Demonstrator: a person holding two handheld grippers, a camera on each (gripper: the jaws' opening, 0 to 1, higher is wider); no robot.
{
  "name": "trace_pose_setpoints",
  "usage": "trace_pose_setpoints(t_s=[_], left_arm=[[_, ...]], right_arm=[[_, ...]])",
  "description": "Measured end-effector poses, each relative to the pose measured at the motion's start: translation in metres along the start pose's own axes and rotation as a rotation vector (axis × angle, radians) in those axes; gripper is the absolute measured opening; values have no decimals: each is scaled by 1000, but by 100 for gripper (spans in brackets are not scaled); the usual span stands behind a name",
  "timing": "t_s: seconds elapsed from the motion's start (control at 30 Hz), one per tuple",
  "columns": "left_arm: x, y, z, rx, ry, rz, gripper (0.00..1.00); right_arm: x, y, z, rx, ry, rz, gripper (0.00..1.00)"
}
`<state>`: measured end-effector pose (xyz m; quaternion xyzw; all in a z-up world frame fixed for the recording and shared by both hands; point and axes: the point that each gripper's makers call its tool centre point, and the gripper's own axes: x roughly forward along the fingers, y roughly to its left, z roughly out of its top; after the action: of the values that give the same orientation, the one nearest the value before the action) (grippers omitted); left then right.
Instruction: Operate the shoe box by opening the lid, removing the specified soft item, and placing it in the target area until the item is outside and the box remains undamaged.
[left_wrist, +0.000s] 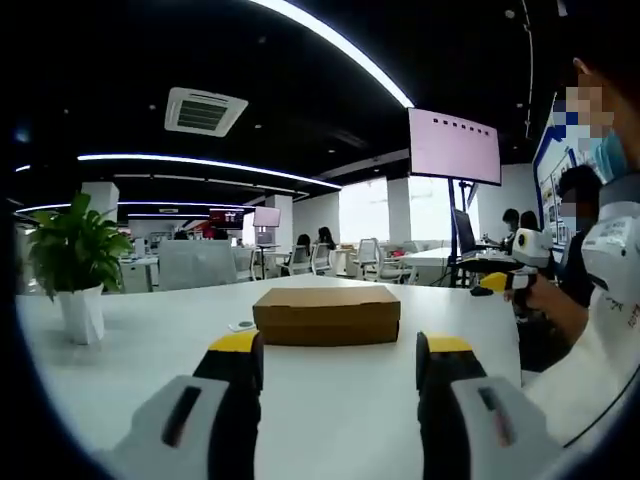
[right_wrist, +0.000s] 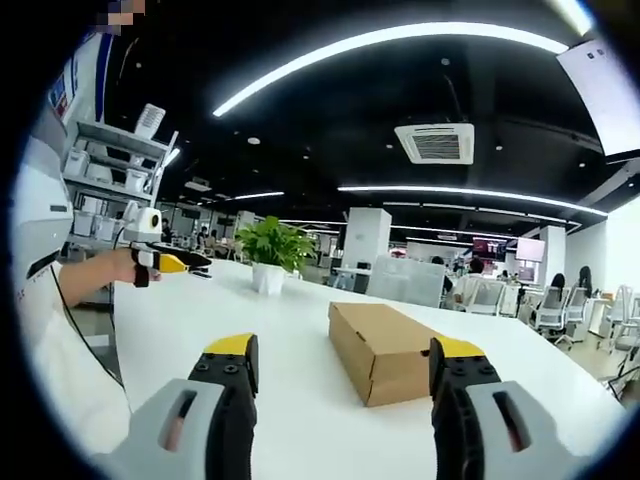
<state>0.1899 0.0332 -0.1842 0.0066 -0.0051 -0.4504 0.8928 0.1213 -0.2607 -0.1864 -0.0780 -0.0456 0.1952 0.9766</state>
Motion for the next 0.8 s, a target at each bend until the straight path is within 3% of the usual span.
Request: trace_pose_setpoints(t_s=[0.2, 0.27, 0.37, 0.6, 0.67, 0.8], left_arm=[[0, 3, -3, -21, -3, 3, 65], [0, 8, -2, -51, -22, 28, 64], [0, 7, -1, -82, -43, 9, 67], [3, 0, -2, -42, -35, -9, 68], [6, 0, 1, -36, -42, -20, 68], [13, 1, 4, 5, -37, -26, 67]], right_arm=[[0, -2, 0, -17, 2, -19, 74], [1, -2, -2, -54, 12, -26, 77], [3, 0, -3, -61, 11, -25, 78], [6, -2, -4, -7, 0, -35, 78], [6, -5, 1, -6, -35, -47, 81], [6, -9, 1, 5, -23, -54, 81]])
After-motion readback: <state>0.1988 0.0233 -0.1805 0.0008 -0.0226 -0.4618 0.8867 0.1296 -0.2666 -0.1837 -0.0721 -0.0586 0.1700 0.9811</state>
